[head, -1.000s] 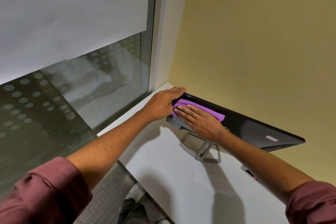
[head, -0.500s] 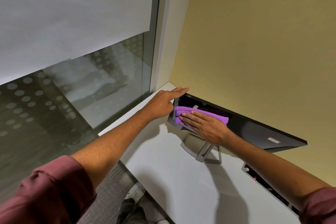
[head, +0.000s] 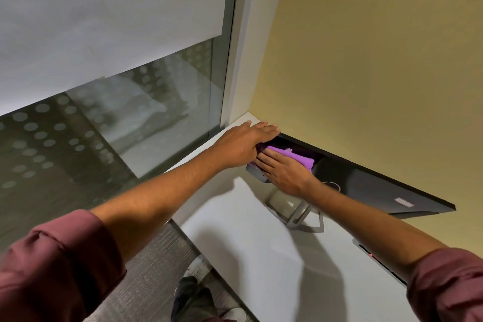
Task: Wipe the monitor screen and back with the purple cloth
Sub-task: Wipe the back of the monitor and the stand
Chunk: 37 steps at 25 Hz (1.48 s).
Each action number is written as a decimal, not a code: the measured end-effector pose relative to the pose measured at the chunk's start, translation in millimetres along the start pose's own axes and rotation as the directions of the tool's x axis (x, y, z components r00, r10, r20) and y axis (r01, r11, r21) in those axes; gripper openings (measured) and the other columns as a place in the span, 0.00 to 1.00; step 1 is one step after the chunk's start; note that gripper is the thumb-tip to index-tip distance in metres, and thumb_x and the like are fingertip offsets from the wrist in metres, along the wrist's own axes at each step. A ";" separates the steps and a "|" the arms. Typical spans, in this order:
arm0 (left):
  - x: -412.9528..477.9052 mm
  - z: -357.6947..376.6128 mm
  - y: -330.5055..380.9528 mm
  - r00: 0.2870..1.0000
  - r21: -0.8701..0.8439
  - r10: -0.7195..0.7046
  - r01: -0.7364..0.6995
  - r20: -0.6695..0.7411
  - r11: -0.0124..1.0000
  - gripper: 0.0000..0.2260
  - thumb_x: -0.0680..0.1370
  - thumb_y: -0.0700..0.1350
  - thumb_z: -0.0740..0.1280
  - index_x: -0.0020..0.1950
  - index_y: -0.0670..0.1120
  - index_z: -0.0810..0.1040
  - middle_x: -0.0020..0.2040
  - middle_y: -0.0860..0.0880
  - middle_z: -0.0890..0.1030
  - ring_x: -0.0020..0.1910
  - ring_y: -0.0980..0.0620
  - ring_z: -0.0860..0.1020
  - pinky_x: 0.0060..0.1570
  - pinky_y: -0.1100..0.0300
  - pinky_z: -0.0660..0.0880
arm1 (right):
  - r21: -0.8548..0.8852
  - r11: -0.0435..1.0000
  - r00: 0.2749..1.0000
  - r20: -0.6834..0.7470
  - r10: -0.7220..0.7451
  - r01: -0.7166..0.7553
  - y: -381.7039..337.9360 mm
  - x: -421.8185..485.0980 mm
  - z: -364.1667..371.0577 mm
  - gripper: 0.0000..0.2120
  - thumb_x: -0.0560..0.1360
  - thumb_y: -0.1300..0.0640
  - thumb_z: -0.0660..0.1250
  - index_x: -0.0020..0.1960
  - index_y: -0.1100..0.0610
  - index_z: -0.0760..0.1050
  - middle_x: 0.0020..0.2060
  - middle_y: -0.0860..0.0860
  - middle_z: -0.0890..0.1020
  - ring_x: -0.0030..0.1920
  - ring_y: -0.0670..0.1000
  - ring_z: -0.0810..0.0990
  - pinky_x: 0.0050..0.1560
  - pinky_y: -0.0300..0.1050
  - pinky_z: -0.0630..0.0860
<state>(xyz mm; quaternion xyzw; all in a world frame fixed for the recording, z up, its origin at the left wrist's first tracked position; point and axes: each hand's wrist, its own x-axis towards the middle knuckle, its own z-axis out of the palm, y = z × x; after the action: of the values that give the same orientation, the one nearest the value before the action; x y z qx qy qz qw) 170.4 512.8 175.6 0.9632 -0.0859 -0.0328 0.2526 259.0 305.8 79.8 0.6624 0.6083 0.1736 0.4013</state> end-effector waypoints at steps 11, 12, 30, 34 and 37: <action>3.5 -1.0 -10.1 0.999 0.107 -0.003 -0.001 0.039 0.994 0.46 0.71 0.27 0.60 0.85 0.60 0.62 0.85 0.62 0.60 0.85 0.53 0.61 0.78 0.42 0.68 | -0.177 0.960 0.964 0.197 -0.181 0.217 -66.3 34.9 44.4 0.33 0.88 0.49 0.51 0.85 0.68 0.49 0.84 0.67 0.46 0.85 0.70 0.43 0.84 0.67 0.39; 3.3 0.4 -10.7 0.999 0.116 -0.001 -0.004 0.038 0.993 0.46 0.71 0.27 0.59 0.85 0.60 0.62 0.85 0.62 0.60 0.85 0.52 0.62 0.78 0.41 0.68 | -0.178 0.955 0.956 0.215 -0.198 0.238 -68.0 31.8 47.0 0.32 0.88 0.49 0.51 0.85 0.68 0.51 0.85 0.67 0.47 0.85 0.70 0.44 0.84 0.67 0.39; -3.6 6.0 -12.7 0.995 0.095 0.102 -0.101 -0.008 0.990 0.39 0.78 0.30 0.66 0.86 0.54 0.61 0.86 0.53 0.62 0.86 0.48 0.60 0.81 0.41 0.65 | 0.206 0.971 0.950 -0.258 0.176 -0.124 -26.8 -13.9 18.1 0.30 0.83 0.60 0.58 0.84 0.62 0.59 0.84 0.58 0.62 0.84 0.57 0.61 0.86 0.57 0.46; -9.6 3.6 -6.5 0.998 -0.037 0.050 -0.052 -0.050 0.998 0.39 0.76 0.27 0.62 0.85 0.51 0.64 0.85 0.51 0.65 0.85 0.52 0.61 0.84 0.47 0.60 | 0.243 0.953 0.890 -0.372 0.264 -0.181 -7.9 -7.7 2.8 0.26 0.85 0.64 0.51 0.83 0.62 0.61 0.81 0.58 0.68 0.82 0.58 0.66 0.85 0.59 0.49; -9.7 -0.4 -0.7 0.999 -0.087 -0.005 0.001 -0.045 0.996 0.37 0.78 0.28 0.61 0.86 0.51 0.64 0.84 0.50 0.66 0.85 0.48 0.63 0.85 0.46 0.56 | 0.235 0.949 0.882 -0.372 0.289 -0.212 4.6 -20.6 -13.6 0.27 0.87 0.67 0.43 0.85 0.63 0.56 0.84 0.60 0.61 0.84 0.59 0.61 0.84 0.59 0.56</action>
<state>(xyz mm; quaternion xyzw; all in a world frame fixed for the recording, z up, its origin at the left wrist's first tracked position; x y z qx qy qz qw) 161.0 515.4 175.8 0.9519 -0.0774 -0.0152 0.2960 248.2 291.0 97.0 0.7205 0.6001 0.2984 0.1778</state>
